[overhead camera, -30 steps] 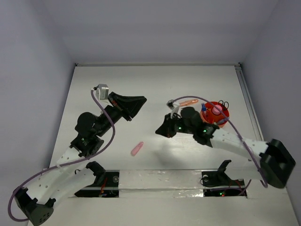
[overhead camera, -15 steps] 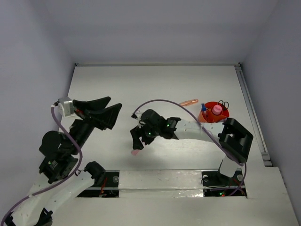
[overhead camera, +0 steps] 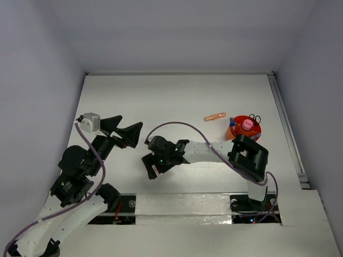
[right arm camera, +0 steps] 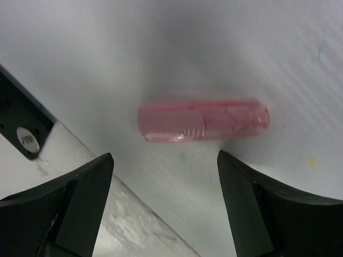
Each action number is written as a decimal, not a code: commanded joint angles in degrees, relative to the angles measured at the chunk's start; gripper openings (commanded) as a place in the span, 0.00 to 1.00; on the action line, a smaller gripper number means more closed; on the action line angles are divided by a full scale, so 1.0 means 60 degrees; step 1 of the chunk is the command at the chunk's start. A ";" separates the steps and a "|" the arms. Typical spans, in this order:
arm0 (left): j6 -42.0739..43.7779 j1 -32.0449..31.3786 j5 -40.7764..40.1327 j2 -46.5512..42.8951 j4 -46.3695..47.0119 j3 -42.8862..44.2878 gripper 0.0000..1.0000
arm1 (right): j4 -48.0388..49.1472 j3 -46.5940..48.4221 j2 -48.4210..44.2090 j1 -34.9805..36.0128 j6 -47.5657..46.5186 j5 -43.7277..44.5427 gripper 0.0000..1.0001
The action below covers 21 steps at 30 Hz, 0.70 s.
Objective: Sort the stationery into containers
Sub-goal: Pick up the stationery from the center of the board.
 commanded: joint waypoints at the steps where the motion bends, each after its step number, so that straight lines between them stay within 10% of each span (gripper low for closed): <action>1: 0.0355 -0.0004 -0.0072 0.0059 0.0257 -0.0238 0.99 | 0.0215 0.0919 0.0744 0.0013 0.0074 0.0817 0.85; 21: 0.0355 0.0625 -0.1668 -0.0571 -0.0080 -0.0400 0.99 | -0.2742 0.3718 0.2897 0.1008 -0.0879 0.3804 0.53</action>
